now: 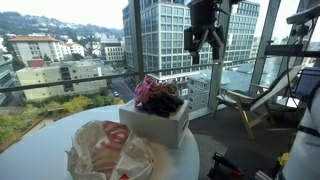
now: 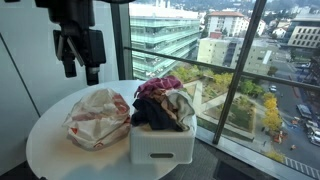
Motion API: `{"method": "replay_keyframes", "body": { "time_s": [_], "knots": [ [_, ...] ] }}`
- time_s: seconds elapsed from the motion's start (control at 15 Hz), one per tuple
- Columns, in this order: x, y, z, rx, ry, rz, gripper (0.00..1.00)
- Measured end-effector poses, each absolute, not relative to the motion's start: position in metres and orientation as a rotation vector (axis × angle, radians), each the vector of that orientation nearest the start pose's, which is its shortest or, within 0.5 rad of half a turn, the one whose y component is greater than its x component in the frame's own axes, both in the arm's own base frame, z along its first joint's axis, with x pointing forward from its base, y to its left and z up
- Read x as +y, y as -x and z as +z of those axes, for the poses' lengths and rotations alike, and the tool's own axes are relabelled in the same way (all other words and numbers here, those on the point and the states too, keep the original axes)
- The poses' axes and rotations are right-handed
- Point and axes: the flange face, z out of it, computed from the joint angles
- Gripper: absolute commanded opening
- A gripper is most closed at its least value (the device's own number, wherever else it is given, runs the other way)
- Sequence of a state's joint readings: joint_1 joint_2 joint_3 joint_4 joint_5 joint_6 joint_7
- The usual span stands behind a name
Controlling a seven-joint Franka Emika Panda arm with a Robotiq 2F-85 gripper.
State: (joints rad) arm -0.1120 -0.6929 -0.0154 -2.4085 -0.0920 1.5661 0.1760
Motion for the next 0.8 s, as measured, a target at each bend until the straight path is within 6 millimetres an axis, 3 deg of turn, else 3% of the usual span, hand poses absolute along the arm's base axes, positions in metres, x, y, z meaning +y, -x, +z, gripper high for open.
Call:
{"method": "replay_keyframes", "body": {
  "time_s": [0.13, 0.27, 0.8],
  "knots": [
    [-0.054, -0.326, 0.533, 0.477, 3.183, 0.234, 1.0],
    [-0.061, -0.343, 0.529, 0.495, 3.176, 0.157, 1.0],
    [-0.125, -0.464, 0.514, 0.636, 3.14, -0.207, 1.0]
  ]
}}
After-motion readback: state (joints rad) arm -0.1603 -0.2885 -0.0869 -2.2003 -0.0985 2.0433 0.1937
